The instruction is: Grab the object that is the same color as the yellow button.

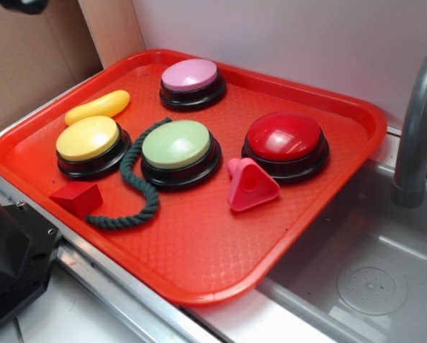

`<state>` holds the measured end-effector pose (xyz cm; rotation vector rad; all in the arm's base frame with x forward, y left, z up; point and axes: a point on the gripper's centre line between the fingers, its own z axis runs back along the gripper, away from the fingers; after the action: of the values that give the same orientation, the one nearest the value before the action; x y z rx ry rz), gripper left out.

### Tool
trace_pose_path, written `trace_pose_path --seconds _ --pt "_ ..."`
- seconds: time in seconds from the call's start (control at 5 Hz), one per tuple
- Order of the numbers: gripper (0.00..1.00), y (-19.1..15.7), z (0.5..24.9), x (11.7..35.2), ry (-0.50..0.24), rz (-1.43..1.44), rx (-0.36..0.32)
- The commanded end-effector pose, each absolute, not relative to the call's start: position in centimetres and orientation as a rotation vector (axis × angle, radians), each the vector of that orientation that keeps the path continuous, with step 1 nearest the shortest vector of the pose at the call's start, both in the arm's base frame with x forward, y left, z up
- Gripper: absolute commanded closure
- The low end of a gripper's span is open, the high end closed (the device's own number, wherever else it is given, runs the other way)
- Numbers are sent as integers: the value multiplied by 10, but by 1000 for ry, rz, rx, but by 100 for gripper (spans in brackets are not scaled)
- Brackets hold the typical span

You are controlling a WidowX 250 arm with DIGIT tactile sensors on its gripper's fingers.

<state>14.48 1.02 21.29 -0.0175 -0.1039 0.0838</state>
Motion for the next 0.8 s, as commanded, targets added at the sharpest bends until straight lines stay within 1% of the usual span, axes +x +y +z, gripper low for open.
trace_pose_path --seconds 0.0,0.2,0.4,0.6 --pt "0 62 183 175 -116 159 1" --pt "0 88 153 192 -93 190 -5" --pt "0 109 128 202 -57 186 45" --pt "0 120 109 212 -64 167 38"
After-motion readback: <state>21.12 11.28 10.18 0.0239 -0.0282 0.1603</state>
